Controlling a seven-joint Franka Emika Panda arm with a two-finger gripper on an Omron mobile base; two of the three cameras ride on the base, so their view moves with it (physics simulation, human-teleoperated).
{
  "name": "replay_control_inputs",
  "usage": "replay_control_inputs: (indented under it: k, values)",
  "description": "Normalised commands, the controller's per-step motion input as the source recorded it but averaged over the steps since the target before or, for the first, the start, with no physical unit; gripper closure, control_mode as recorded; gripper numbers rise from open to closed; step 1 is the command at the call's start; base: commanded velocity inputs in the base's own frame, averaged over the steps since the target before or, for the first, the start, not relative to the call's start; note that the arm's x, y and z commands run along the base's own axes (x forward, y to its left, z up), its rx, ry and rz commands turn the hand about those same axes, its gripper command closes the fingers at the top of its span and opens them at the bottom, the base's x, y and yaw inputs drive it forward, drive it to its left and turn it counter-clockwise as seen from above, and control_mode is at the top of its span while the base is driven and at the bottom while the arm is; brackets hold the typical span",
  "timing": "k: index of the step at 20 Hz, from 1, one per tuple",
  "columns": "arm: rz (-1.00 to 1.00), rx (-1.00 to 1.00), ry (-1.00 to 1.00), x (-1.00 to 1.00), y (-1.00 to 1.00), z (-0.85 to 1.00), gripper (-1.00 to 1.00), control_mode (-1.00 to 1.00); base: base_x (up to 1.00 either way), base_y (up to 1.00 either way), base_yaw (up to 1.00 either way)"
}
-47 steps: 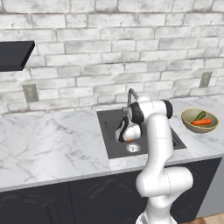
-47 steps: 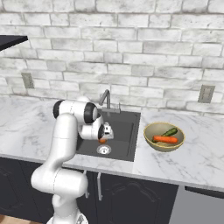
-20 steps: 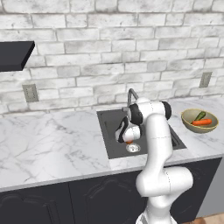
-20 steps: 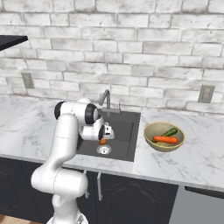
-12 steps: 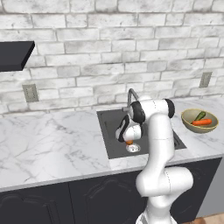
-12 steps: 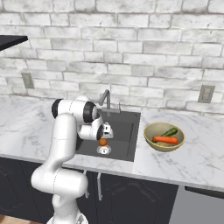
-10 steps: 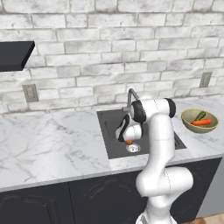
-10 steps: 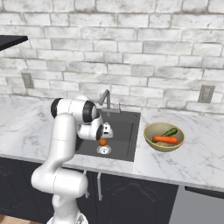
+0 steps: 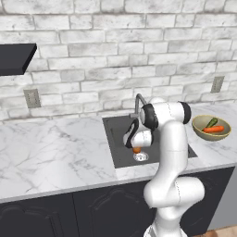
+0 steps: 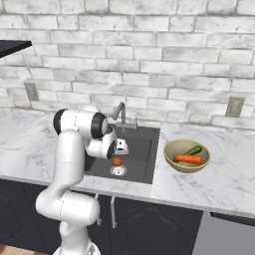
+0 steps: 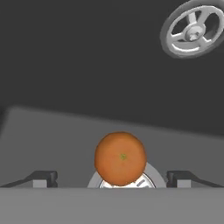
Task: There is a mixed pile of frozen fruits and vegetables on the counter. Locate all the frozen vegetables and place the items in a bowl on the counter. Take all the frozen fruits and defrost them in a running sink.
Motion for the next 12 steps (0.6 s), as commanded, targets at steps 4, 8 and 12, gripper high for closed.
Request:
replay_control_inputs:
  k: [4,8,12]
  values:
    - [0.00,0.00,-0.04,-0.02,0.03,0.18,-1.00,-1.00,0.00,0.00,0.00]
    - [0.00,0.00,-0.05,-0.05,0.05,0.19,-1.00,-1.00,0.00,0.00,0.00]
    - [0.00,0.00,-0.06,-0.07,0.06,0.22,-1.00,-1.00,0.00,0.00,0.00]
